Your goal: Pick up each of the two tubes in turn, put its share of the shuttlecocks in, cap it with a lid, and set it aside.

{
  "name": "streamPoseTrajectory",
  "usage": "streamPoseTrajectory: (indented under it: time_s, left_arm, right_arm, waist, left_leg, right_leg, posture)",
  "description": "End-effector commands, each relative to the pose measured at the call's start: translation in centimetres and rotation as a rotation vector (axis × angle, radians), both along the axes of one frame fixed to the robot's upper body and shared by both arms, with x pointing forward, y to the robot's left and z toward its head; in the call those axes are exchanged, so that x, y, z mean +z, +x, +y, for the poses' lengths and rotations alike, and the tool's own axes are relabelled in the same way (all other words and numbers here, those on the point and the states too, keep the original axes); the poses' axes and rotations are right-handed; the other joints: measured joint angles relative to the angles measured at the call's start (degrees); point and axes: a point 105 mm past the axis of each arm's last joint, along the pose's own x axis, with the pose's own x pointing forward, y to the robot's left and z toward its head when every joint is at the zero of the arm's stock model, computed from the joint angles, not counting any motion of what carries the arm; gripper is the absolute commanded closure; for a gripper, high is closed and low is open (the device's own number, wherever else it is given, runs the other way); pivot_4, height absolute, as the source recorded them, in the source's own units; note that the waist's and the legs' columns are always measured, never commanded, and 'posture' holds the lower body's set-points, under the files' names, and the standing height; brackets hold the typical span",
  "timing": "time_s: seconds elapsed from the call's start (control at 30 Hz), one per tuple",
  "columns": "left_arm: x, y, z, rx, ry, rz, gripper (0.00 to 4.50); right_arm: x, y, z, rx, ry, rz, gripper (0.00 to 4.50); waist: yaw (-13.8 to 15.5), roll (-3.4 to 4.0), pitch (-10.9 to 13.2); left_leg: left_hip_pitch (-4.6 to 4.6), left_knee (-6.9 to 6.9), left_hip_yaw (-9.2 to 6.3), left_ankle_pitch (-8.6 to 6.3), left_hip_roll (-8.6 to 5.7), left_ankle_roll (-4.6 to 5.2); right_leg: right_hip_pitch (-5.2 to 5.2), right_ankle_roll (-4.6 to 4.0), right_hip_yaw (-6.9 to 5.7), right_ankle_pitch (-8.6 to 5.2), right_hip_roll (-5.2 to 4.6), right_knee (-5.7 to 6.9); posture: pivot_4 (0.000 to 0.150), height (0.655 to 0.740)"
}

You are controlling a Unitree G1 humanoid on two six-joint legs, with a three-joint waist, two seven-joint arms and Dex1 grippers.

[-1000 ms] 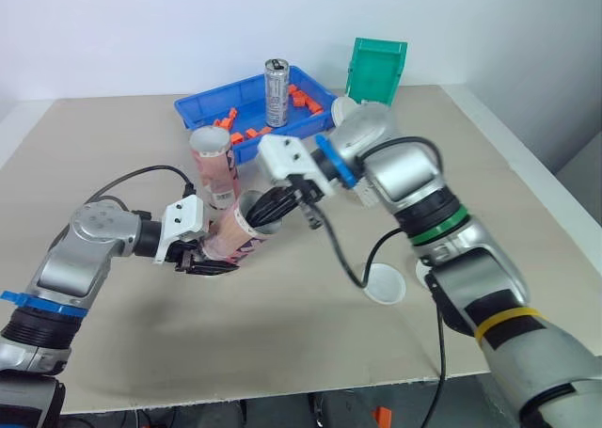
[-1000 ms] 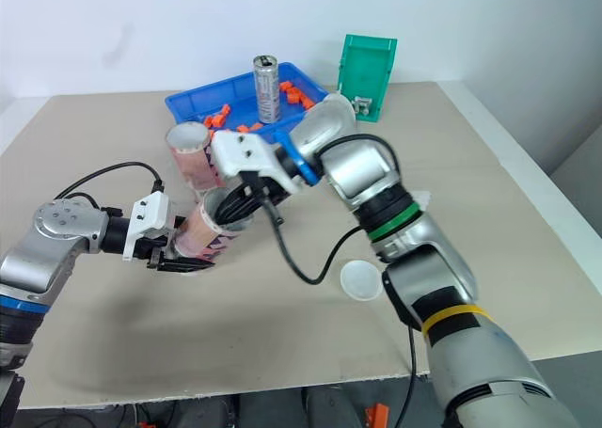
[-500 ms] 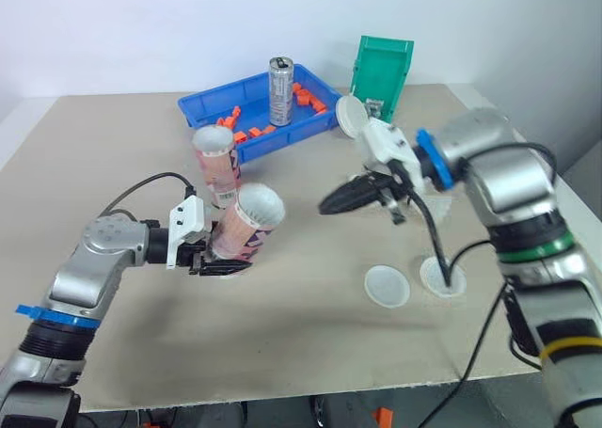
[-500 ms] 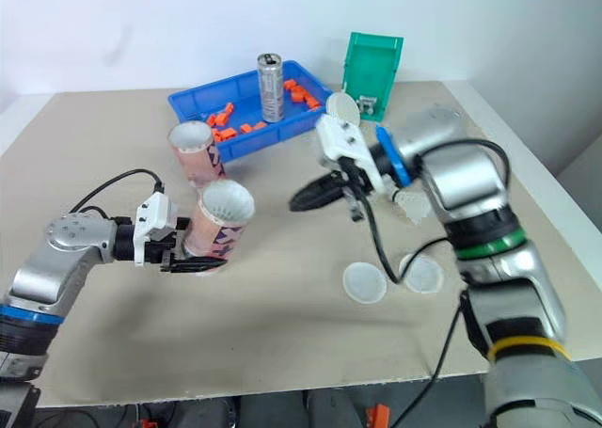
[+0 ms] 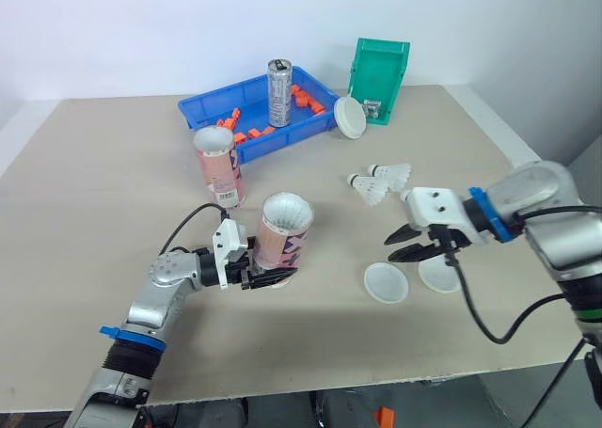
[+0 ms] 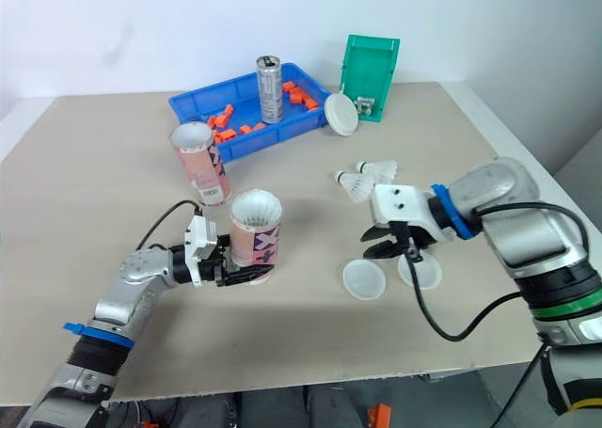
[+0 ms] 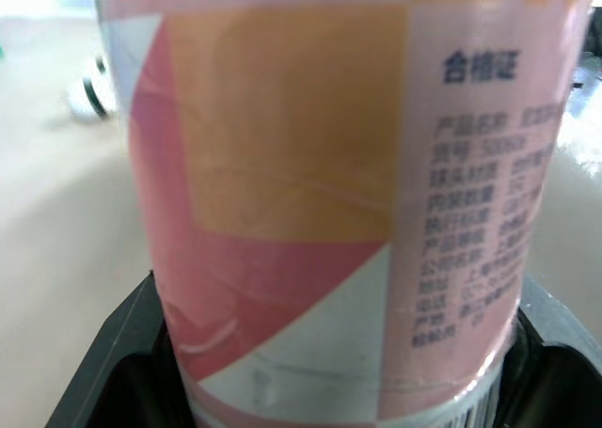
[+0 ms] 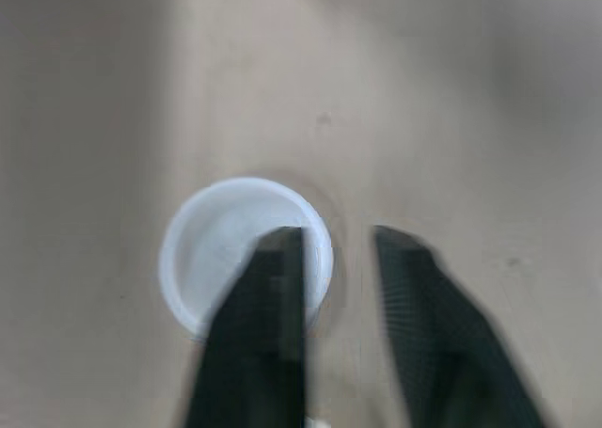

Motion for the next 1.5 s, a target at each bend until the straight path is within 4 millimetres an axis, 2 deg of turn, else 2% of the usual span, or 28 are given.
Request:
streamPoseTrajectory:
  time_s: [0.03,0.07,0.2,0.4,0.53,0.67,0.77,0.8,0.83,0.93,1.0,1.17,1.23,1.33,1.5]
  left_arm:
    - [-2.8,-0.5,-0.5,0.002,0.041,0.022,1.24]
    - [-3.4,-0.8,-0.6,0.001,0.047,0.035,1.24]
    - [-4.8,-1.6,-0.6,-0.013,0.067,0.06,1.24]
    - [-4.9,-1.7,-0.6,-0.015,0.07,0.054,1.24]
    - [-4.9,-1.7,-0.6,-0.026,0.097,0.04,1.24]
    - [-5.0,-1.7,-0.4,-0.028,0.106,0.035,1.24]
    - [-5.0,-1.6,-0.4,-0.025,0.109,0.031,1.24]
    - [-4.9,-1.5,-0.3,-0.023,0.11,0.028,1.24]
    - [-4.9,-1.5,-0.3,-0.021,0.111,0.027,1.24]
    - [-4.9,-1.4,-0.3,-0.018,0.111,0.026,1.24]
    - [-5.0,-1.4,-0.2,-0.02,0.115,0.028,1.24]
    - [-5.2,-1.4,0.0,-0.023,0.125,0.041,1.24]
    - [-5.3,-1.3,0.1,-0.024,0.126,0.053,1.24]
    - [-5.3,-1.2,0.2,-0.024,0.114,0.09,1.24]
    - [-5.2,-1.1,0.2,-0.027,0.076,0.177,1.24]
  right_arm:
    - [-0.6,0.2,0.4,0.031,-0.06,0.001,1.61]
    - [-1.0,0.2,0.3,0.028,-0.073,0.018,1.42]
    - [-2.2,0.7,0.7,0.049,-0.101,0.027,1.42]
    - [-2.9,1.5,0.9,0.056,-0.125,0.013,1.42]
    - [-3.8,2.2,0.0,0.082,-0.232,-0.021,1.42]
    - [-4.1,2.0,-0.5,0.112,-0.263,-0.005,1.42]
    - [-4.1,2.0,-0.6,0.125,-0.273,0.001,2.17]
    - [-4.1,2.0,-0.7,0.129,-0.277,0.004,2.73]
    - [-4.2,2.0,-0.7,0.139,-0.288,0.008,2.94]
    - [-4.3,1.9,-0.7,0.164,-0.297,0.018,4.36]
    - [-4.1,1.9,-0.3,0.178,-0.282,0.018,4.44]
    - [-2.8,2.1,1.5,0.182,-0.194,0.016,4.44]
    - [-1.5,2.1,2.7,0.185,-0.128,0.01,4.44]
    - [0.8,1.7,4.4,0.215,-0.038,-0.016,4.44]
    - [6.2,0.0,6.6,0.32,0.088,-0.101,4.44]
  waist:
    - [0.0,0.02,0.0]
    - [0.2,0.02,0.0]
    - [0.4,0.0,-0.1]
    - [0.4,0.03,-0.1]
    - [0.5,0.04,-0.1]
    - [0.4,0.06,-0.2]
    - [0.4,0.06,-0.2]
    - [0.4,0.06,-0.2]
    - [0.4,0.06,-0.2]
    - [0.4,0.06,-0.2]
    - [0.4,0.06,-0.2]
    - [0.2,0.09,-0.2]
    - [0.2,0.09,-0.2]
    - [0.3,0.11,-0.2]
    - [0.3,0.12,-0.2]
  left_leg:
    - [0.01,0.0,0.01,0.03,-0.04,-0.04]
    - [0.01,0.0,0.01,0.04,-0.06,-0.07]
    - [0.12,0.0,0.03,0.07,-0.26,-0.12]
    - [0.34,-0.07,0.08,0.04,-0.27,-0.15]
    - [0.37,-0.07,0.07,0.0,-0.28,-0.22]
    - [0.48,-0.07,0.06,-0.03,-0.28,-0.27]
    - [0.5,-0.07,0.05,-0.04,-0.29,-0.28]
    - [0.51,-0.07,0.05,-0.04,-0.29,-0.28]
    - [0.52,-0.07,0.05,-0.04,-0.29,-0.28]
    - [0.55,-0.07,0.05,-0.04,-0.29,-0.28]
    - [0.57,-0.07,0.05,-0.04,-0.29,-0.28]
    - [0.59,-0.07,0.05,-0.04,-0.29,-0.28]
    - [0.59,-0.07,0.05,-0.04,-0.29,-0.28]
    - [0.59,-0.08,0.05,-0.04,-0.29,-0.28]
    - [0.56,-0.11,0.01,-0.05,-0.32,-0.29]
  right_leg:
    - [0.02,0.02,0.06,0.01,-0.01,0.0]
    - [0.02,0.03,0.07,0.02,-0.02,0.0]
    - [0.21,0.1,0.36,0.0,-0.04,-0.09]
    - [0.42,0.19,0.44,-0.09,-0.04,-0.12]
    - [0.5,0.22,0.45,-0.15,-0.04,-0.13]
    - [0.65,0.24,0.46,-0.22,-0.04,-0.16]
    - [0.69,0.24,0.47,-0.23,-0.04,-0.16]
    - [0.69,0.24,0.47,-0.23,-0.04,-0.16]
    - [0.69,0.24,0.47,-0.23,-0.04,-0.16]
    - [0.7,0.24,0.47,-0.23,-0.04,-0.16]
    - [0.72,0.24,0.48,-0.23,-0.04,-0.16]
    - [0.73,0.24,0.49,-0.23,-0.04,-0.16]
    - [0.73,0.24,0.49,-0.23,-0.04,-0.15]
    - [0.73,0.24,0.51,-0.23,-0.04,-0.15]
    - [0.72,0.24,0.51,-0.28,-0.04,-0.16]
  posture:
    - [0.15,0.74]
    - [0.15,0.74]
    - [0.15,0.74]
    - [0.15,0.74]
    - [0.15,0.74]
    - [0.15,0.74]
    - [0.15,0.74]
    - [0.15,0.74]
    - [0.15,0.74]
    - [0.15,0.74]
    - [0.15,0.74]
    - [0.15,0.74]
    - [0.15,0.74]
    - [0.15,0.74]
    - [0.15,0.74]
